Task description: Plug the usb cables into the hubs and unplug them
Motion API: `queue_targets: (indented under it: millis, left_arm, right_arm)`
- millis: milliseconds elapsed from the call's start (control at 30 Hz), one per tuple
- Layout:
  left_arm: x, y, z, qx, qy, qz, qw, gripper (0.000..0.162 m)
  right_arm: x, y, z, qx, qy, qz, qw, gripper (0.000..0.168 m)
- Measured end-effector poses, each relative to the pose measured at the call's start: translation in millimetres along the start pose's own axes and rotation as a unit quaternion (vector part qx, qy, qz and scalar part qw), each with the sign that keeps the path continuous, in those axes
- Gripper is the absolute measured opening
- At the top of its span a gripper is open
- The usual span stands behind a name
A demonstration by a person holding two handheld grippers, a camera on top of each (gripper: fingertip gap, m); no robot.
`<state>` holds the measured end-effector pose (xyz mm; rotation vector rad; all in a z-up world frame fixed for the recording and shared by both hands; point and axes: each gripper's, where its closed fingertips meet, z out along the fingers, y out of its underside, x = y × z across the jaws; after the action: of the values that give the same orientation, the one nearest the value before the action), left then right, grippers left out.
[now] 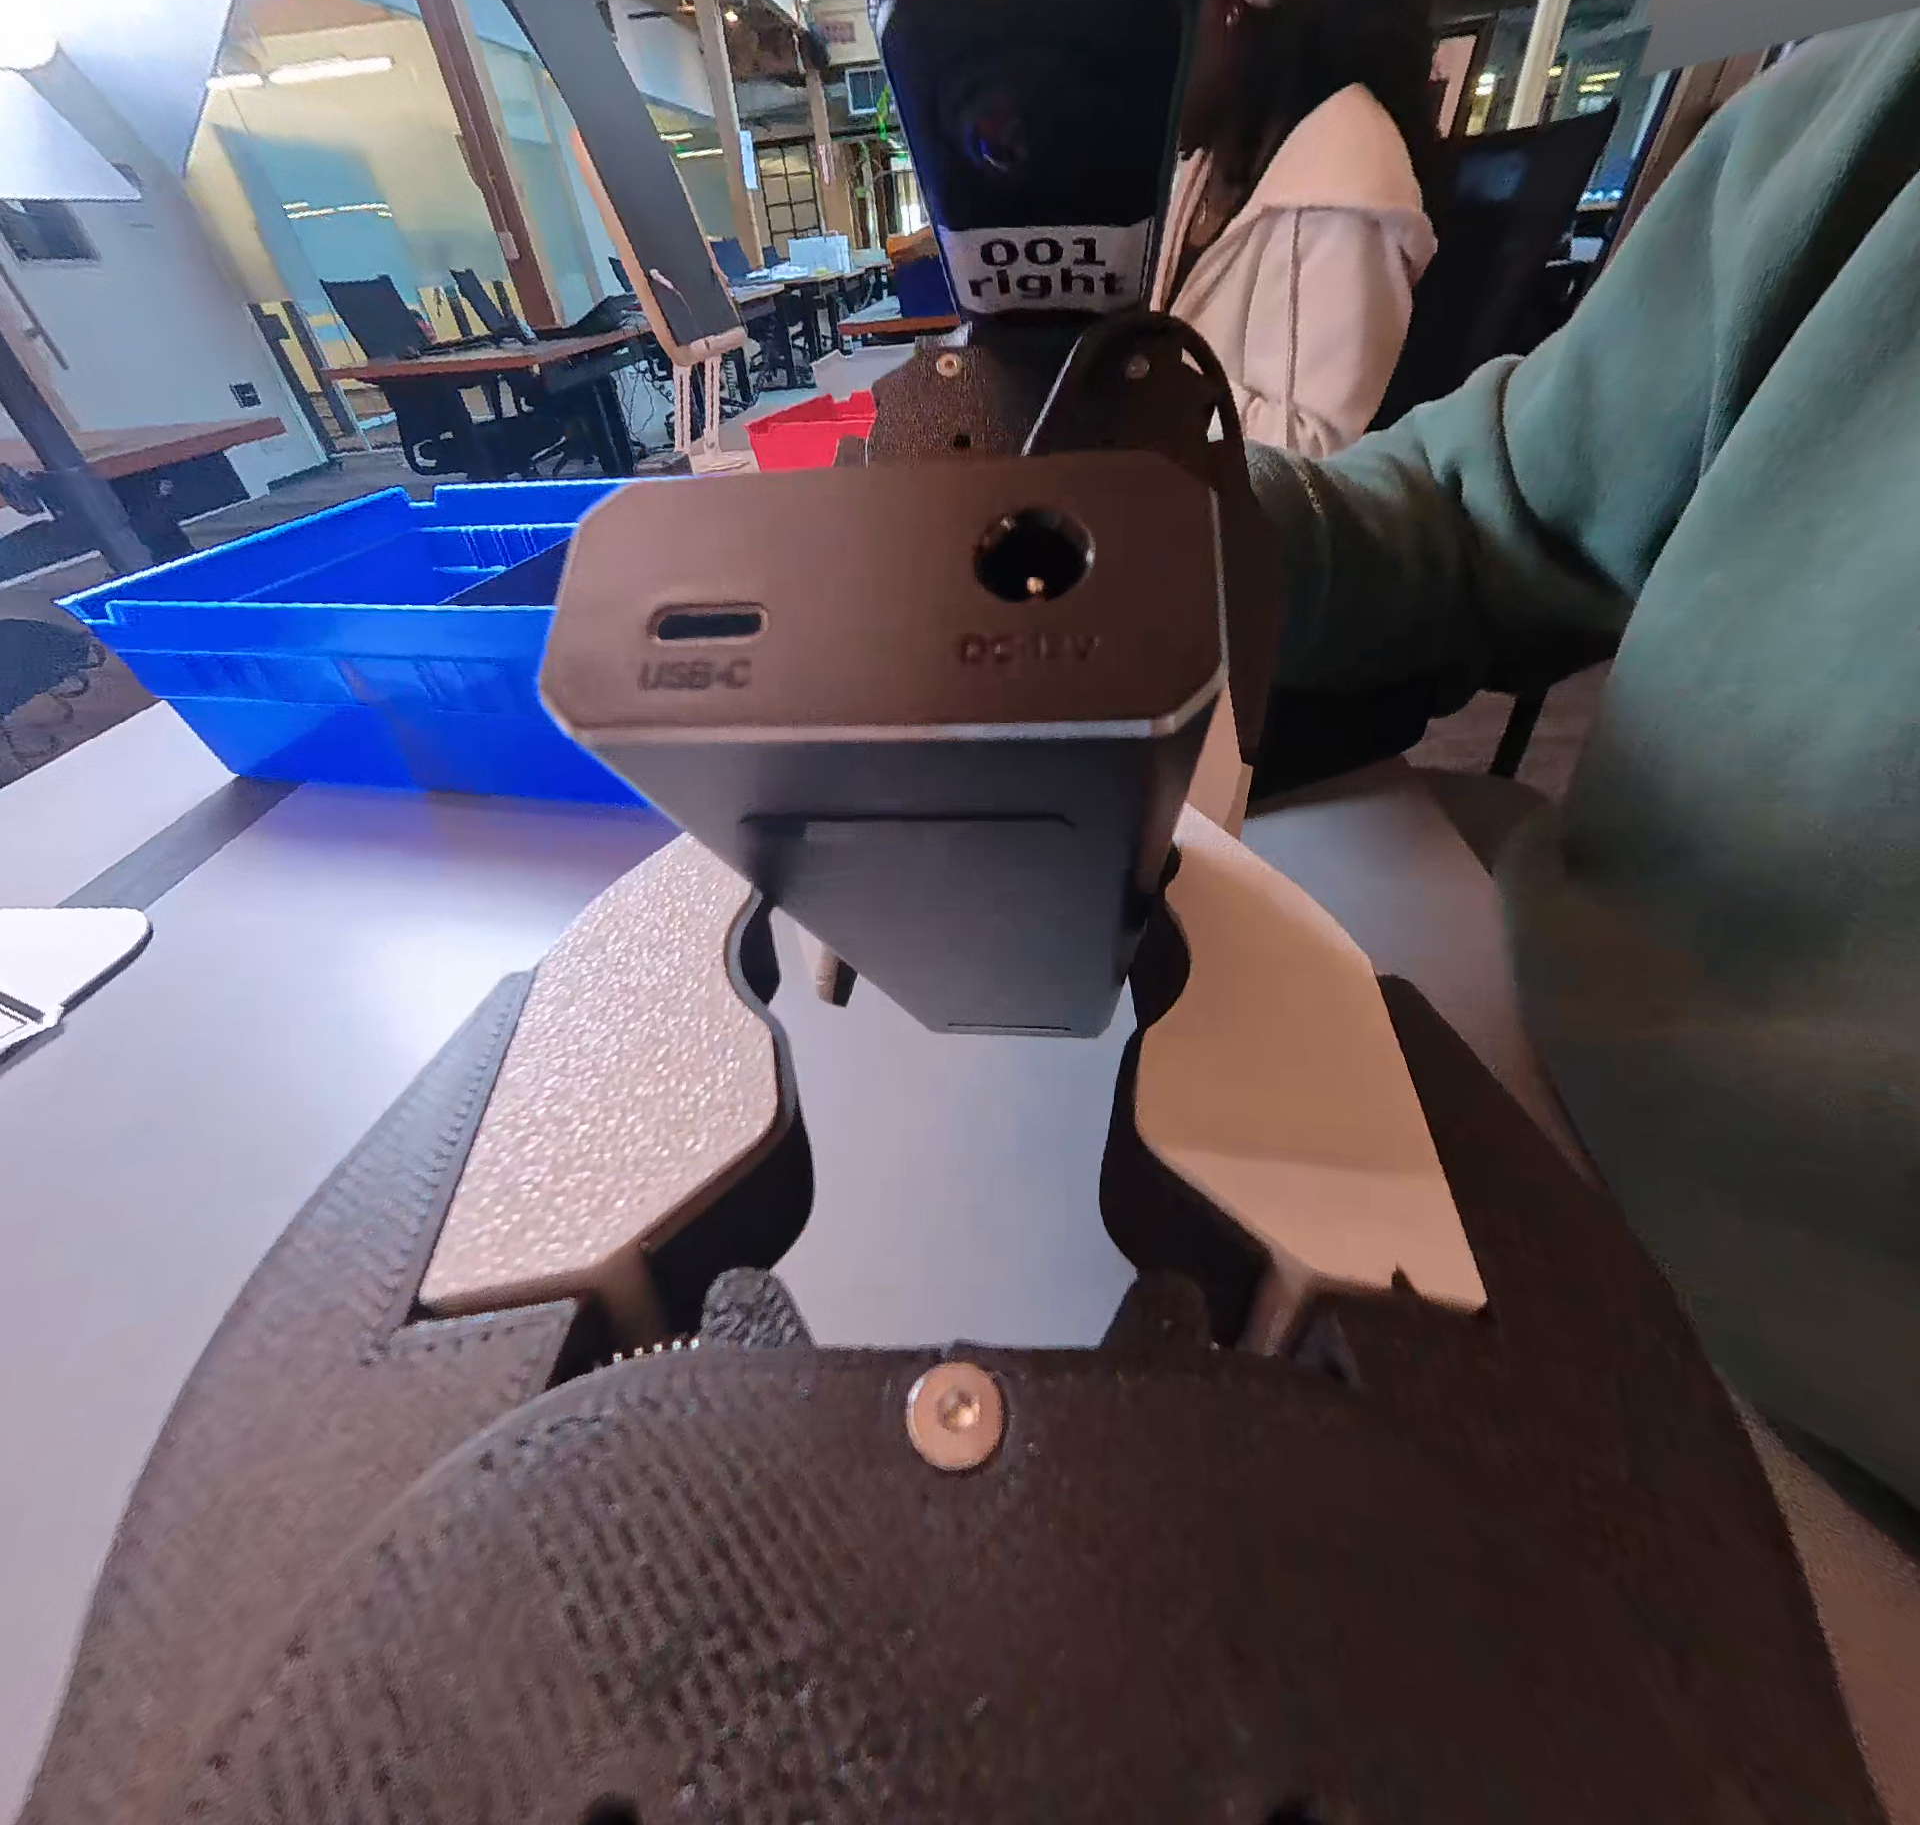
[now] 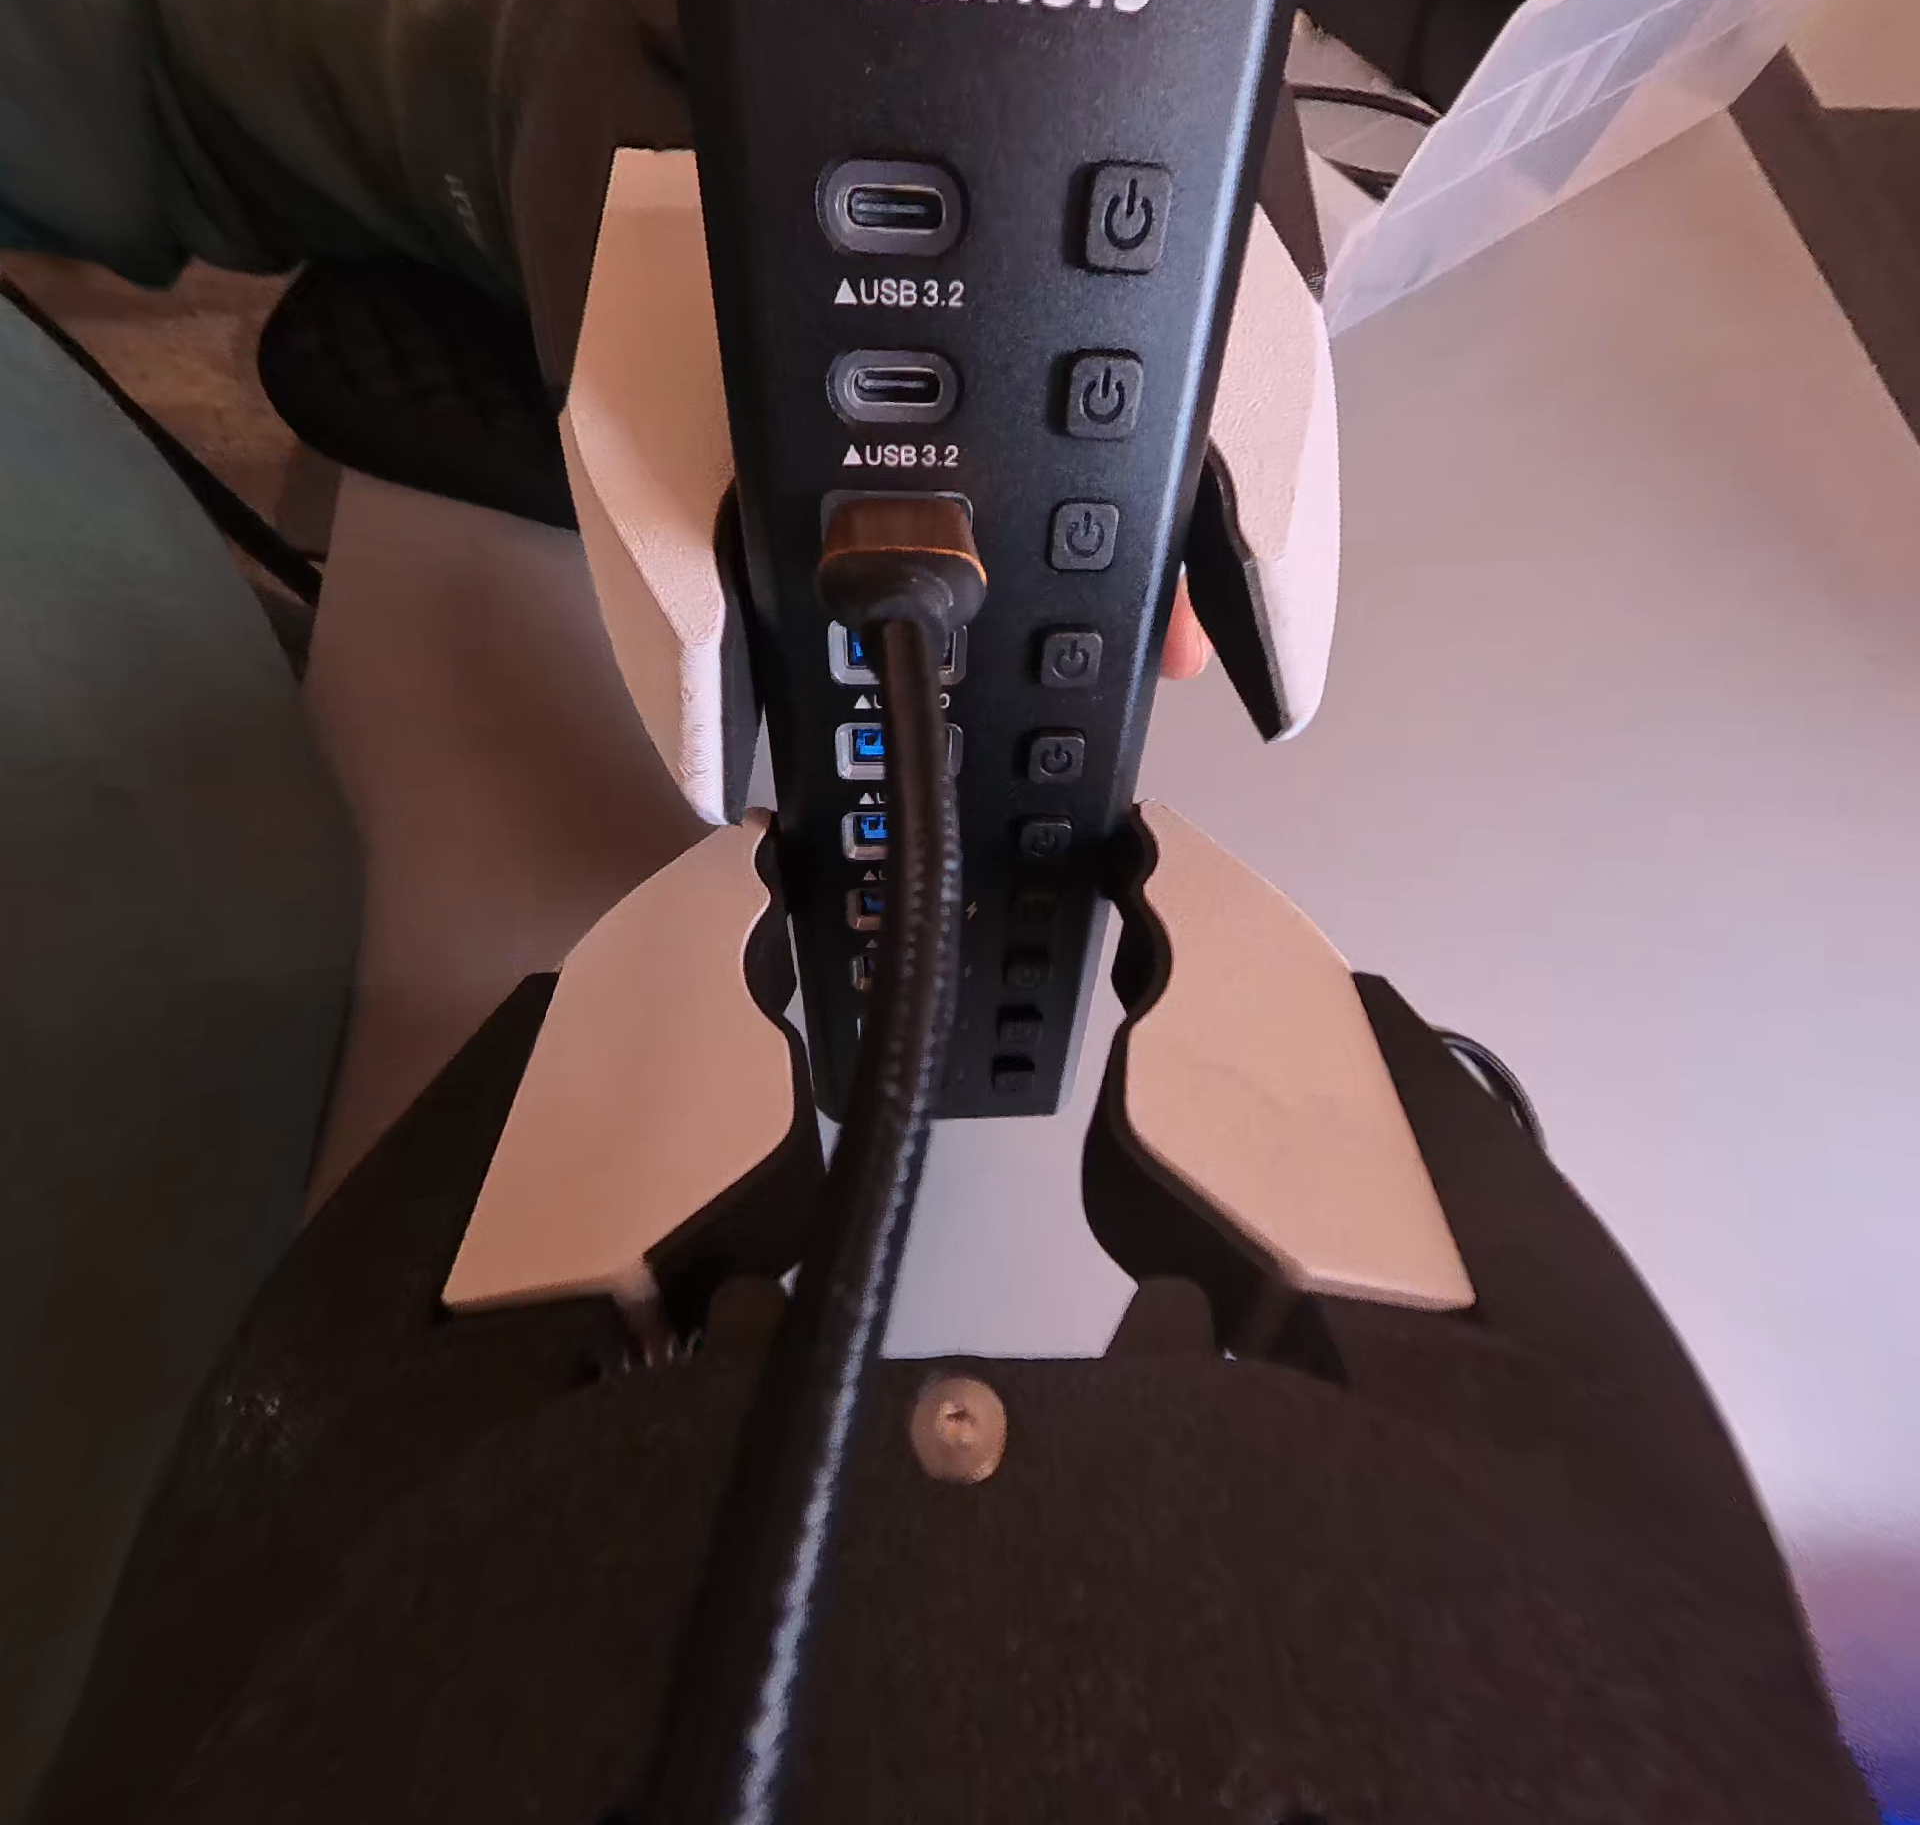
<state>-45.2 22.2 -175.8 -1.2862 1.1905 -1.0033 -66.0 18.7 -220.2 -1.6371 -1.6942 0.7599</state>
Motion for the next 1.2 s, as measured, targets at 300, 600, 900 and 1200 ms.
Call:
queue_targets:
  millis: [300,600,900,1200]
  left_arm:
    - [-3.1,-22.4,-9.2,0.059,0.007,-0.025,0.998,0.065]
    - [-36.5,-55.5,-61.8,0.162,-0.019,-0.083,0.983,0.062]
    - [-33.5,-49.5,-60.0,0.151,-0.002,-0.09,0.984,0.062]
    - [-41.0,-43.3,-64.0,0.147,-0.009,-0.102,0.984,0.062]
  right_arm:
    - [2.5,-25.3,-14.8,0.085,0.003,-0.002,0.996,0.061]
    - [73.5,45.7,-59.6,0.008,0.047,0.026,0.998,0.042]
    - [107.8,118.3,-78.2,-0.135,0.081,0.058,0.986,0.024]
    - [85.7,165.5,-72.6,-0.229,0.042,0.104,0.967,0.031]
